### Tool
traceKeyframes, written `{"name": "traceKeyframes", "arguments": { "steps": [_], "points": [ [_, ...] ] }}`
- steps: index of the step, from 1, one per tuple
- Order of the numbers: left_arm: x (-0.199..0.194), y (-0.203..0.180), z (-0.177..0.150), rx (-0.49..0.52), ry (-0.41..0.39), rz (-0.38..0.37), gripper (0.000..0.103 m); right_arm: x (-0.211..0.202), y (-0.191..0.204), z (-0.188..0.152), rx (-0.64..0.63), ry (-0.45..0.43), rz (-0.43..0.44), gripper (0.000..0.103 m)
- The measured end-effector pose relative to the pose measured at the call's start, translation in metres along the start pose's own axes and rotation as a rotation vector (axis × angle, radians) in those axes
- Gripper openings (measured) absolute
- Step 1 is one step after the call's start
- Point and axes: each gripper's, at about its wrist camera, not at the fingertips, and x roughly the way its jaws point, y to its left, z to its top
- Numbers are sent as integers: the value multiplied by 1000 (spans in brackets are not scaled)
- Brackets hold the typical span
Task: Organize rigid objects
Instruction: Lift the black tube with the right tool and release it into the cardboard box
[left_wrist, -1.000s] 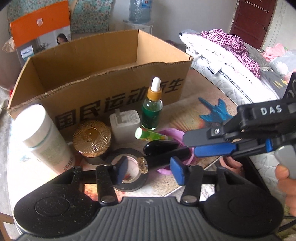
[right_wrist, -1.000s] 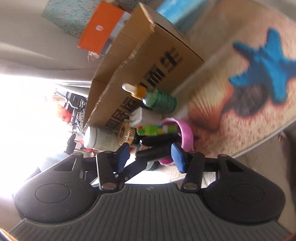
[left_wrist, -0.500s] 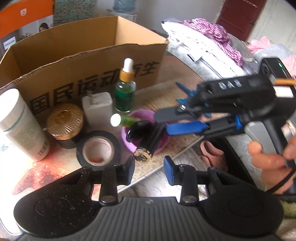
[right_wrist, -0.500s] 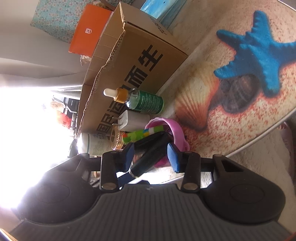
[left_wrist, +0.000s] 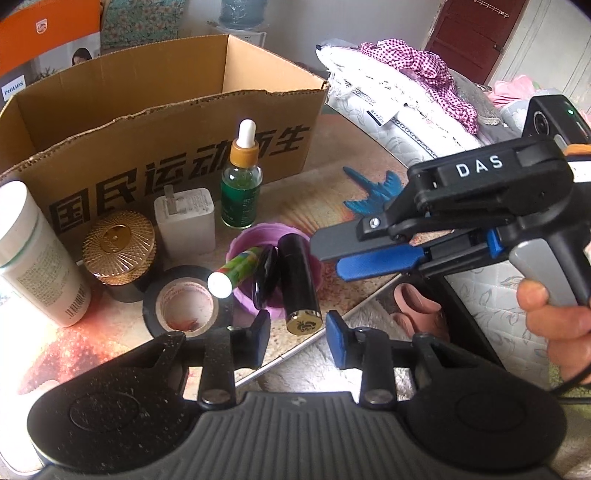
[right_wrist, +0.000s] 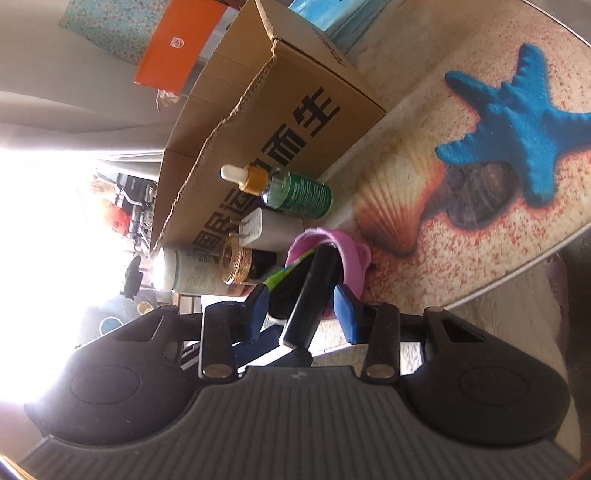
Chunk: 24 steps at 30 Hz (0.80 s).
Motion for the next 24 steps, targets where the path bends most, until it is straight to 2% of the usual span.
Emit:
{"name": "traceKeyframes", "arguments": {
  "steps": [4,13,17,22,24],
  "points": [
    [4,0,2,-12,15,-22,25,5,1,-4,5,23,-15,33],
    [11,1,8,-37,43,-37,25,19,3,-8,28,76,-37,30],
    [16,-1,8,-32,57,-20,24,24,-3,-7,59,76,-40,29],
    [15,-6,5,2,33,-4,24,20,-11,-10,82,56,-5,21],
    [11,-9,4,21,18,2,24,16,-11,-13,78,42,10,21]
  ]
}}
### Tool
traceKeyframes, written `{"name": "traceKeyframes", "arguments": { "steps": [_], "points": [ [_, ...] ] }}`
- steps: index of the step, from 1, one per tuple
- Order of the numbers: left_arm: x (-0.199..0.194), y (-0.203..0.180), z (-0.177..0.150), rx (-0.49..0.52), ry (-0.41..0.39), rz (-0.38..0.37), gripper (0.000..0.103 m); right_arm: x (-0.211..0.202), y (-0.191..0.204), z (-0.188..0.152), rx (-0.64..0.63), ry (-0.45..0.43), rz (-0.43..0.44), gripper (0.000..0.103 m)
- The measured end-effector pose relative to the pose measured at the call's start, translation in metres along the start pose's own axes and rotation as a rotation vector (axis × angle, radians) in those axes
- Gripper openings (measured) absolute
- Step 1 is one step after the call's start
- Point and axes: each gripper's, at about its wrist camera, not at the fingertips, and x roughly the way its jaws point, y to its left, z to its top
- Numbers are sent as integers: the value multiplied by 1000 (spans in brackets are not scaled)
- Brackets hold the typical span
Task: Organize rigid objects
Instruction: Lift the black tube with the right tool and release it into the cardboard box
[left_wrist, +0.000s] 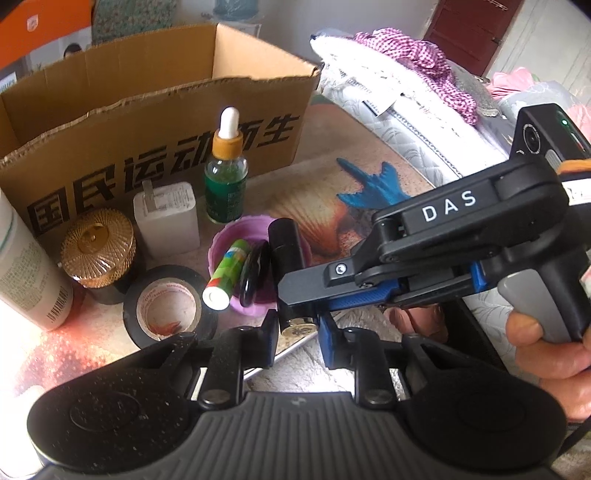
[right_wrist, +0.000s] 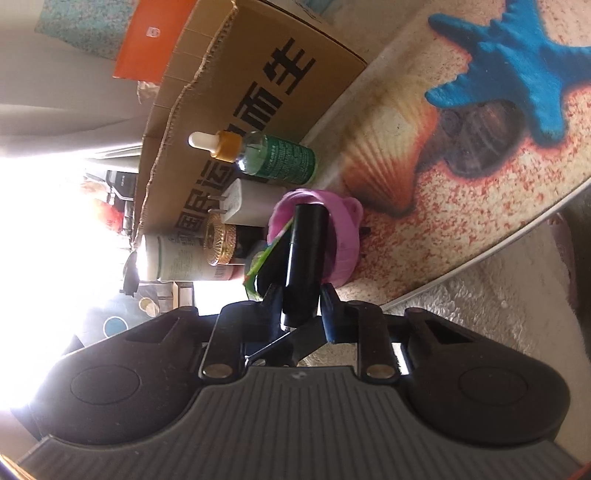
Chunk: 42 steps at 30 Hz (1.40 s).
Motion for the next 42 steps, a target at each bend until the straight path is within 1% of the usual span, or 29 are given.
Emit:
{"name": "traceKeyframes", "arguments": {
  "steps": [6,8,10,15,17,19,21,23,26,28,31,33,36,39,41,42],
  "points": [
    [-17,-13,-6,56,-55,19,24,-15,8,-10,-45,-43,26,21],
    [-26,-17,-7,72,-83,26,24,-23,15,-15,-75,-62,32,21],
    [-37,-20,-7,86,-123,40,24,-32,28,-19,-132,-90,33,21],
    [-71,-18,8,99,-231,111,24,-45,79,-18,-305,-154,40,21],
    [-84,-9,20,94,-269,147,24,-44,104,-9,-376,-164,57,21],
    [-95,3,35,77,-294,193,24,-37,127,6,-427,-156,82,21],
    [-100,19,53,49,-290,228,24,-26,149,26,-451,-125,111,21],
    [-101,42,71,2,-274,246,24,-10,170,50,-467,-83,129,21],
    [-91,82,98,-65,-228,265,24,28,201,86,-484,-11,118,21],
    [-78,109,115,-98,-190,280,24,53,213,107,-467,35,101,21],
    [-57,143,135,-137,-124,307,24,95,225,139,-430,106,65,21],
    [-46,162,139,-153,-82,328,24,123,228,159,-407,141,33,21],
    [-27,178,150,-156,-21,378,25,158,226,181,-360,182,2,21],
    [-23,179,154,-120,-32,431,35,184,219,189,-325,200,-35,21],
    [-24,177,153,-95,-51,456,56,202,213,192,-305,219,-59,21],
    [-25,177,153,-95,-59,462,58,210,212,191,-296,236,-63,21]
  ]
}}
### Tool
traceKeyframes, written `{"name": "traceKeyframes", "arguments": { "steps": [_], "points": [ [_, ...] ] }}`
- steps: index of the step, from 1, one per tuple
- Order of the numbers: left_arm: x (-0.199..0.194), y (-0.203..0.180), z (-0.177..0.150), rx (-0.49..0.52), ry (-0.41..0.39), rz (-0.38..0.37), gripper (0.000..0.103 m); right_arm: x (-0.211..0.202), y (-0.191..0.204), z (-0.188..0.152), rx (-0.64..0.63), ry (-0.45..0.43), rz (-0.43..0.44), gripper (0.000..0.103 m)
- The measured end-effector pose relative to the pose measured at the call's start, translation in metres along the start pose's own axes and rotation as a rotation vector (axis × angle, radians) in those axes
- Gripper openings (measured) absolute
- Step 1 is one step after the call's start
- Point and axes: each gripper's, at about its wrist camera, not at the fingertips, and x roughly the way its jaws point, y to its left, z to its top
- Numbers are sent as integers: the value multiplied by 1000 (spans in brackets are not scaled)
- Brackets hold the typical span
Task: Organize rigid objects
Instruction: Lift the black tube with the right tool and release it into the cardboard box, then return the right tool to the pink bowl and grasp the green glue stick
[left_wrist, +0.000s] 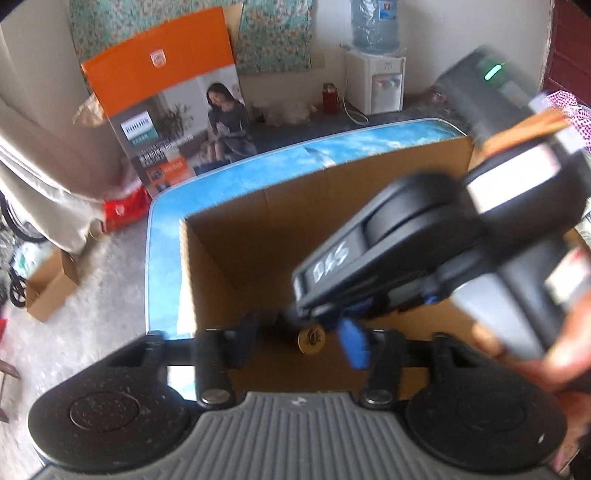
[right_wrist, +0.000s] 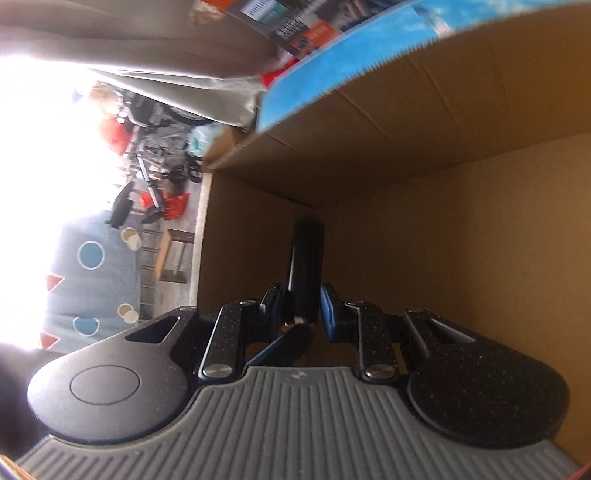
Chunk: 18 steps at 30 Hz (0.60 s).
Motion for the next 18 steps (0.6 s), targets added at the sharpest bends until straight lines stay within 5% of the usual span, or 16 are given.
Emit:
{"name": "traceKeyframes", "arguments": {
  "steps": [9,18],
  "points": [
    [-27,12,-6,-83,-54,-50,67,11,5,-7,19,21,16,27],
    [-92,15,-29,-135,-206,-153,85,-102,4,-43,-11,-166,161,32]
  ]
}}
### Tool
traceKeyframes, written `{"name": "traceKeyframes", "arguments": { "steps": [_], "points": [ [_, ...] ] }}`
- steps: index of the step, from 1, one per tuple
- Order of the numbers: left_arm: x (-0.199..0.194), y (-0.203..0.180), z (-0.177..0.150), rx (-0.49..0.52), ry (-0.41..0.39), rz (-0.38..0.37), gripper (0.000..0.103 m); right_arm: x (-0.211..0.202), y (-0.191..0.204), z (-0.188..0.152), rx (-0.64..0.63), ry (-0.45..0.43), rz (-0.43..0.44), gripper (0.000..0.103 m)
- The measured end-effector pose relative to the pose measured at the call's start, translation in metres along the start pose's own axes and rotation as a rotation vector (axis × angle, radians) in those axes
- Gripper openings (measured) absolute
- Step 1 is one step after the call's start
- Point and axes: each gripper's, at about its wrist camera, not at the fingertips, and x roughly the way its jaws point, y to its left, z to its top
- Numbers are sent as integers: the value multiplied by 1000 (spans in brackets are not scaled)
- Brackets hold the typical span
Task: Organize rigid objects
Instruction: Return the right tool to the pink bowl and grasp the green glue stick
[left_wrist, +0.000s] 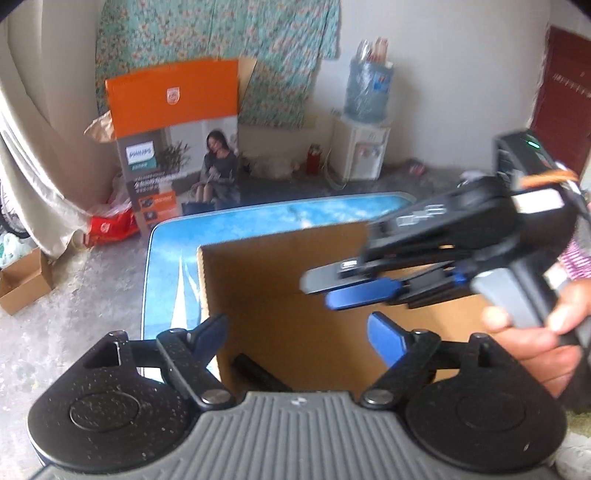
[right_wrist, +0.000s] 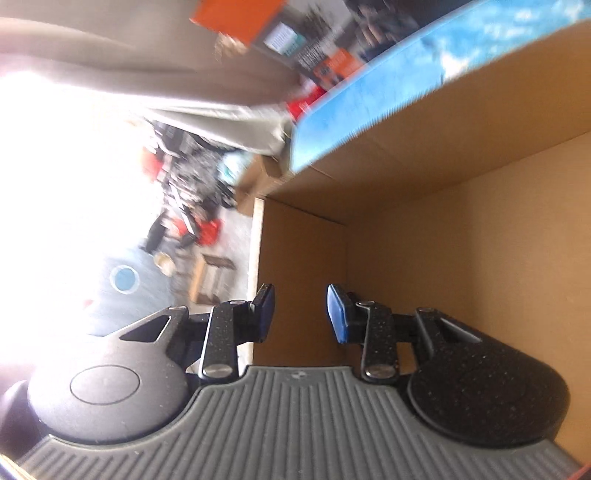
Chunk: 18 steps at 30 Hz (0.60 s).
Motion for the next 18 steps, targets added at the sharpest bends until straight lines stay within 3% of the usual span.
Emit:
{"name": "traceKeyframes", "arguments": {
  "steps": [6,10,15,18],
  "points": [
    [-48,-12,-29,-15,-130,-163,93,-106,2,-48,-64,-117,89,32],
    [-58,-36,-54,24,-123,-207,94,-162,-28,-92,-42,-178,72,32],
    [-38,-79,-92,78,-33,-266,90,-161,-89,-157,102,-169,40,32],
    [-15,-105,-116,131,53,-275,72,-143,-117,-187,195,-152,30,32]
  ]
}}
